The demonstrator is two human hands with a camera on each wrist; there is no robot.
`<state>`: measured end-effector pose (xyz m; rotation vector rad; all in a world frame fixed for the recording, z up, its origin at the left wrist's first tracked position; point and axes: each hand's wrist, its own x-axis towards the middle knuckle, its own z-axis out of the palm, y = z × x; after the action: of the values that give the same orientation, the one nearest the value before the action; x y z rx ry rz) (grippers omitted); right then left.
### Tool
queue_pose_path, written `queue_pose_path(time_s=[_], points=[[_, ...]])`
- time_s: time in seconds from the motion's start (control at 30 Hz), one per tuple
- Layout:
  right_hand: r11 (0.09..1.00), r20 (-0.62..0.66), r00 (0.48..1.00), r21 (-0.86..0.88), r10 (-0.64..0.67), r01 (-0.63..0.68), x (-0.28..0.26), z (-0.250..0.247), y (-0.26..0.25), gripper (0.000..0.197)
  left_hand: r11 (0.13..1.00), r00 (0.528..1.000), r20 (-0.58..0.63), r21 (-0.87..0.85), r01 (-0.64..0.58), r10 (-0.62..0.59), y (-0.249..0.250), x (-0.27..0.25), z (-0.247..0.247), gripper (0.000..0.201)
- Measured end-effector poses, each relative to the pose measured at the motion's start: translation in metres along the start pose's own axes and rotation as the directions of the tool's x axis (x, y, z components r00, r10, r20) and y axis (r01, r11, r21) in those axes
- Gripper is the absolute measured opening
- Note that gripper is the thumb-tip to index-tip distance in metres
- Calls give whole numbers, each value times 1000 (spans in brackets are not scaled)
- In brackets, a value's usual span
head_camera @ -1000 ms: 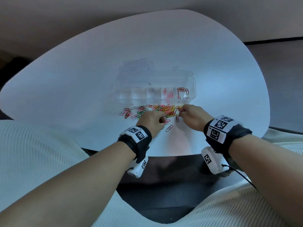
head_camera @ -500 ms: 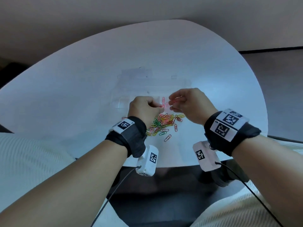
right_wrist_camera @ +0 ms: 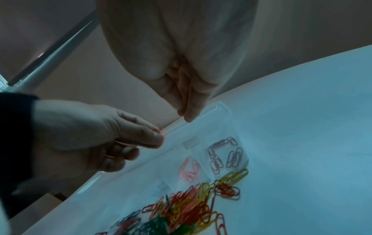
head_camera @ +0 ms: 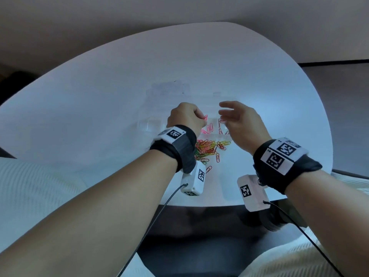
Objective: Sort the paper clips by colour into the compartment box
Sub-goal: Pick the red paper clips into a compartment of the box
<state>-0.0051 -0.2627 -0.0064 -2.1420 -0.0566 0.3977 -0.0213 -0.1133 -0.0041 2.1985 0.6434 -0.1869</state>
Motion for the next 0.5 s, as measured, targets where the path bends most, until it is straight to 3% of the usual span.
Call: queue_pose_path(time_s=[0.17,0.3,0.4,0.5], points=[[987,-2,1000,158,4,-4,-4,-6,4,58,997,998,60,80,-12,7,5,2,5,27],[988,17,999,148,44,-46,-8,-9,-3,45,986,991,29,100,-136,134,3,-19,0,26],[985,140,985,-153,103,-81,-11,-14,-6,35,971,984,79,168,-172,161,-8,-47,2,15],[874,289,938,-486,190,-27,-17,-9,7,25,937,963,238,291,-192,123,-30,-63,17,12]])
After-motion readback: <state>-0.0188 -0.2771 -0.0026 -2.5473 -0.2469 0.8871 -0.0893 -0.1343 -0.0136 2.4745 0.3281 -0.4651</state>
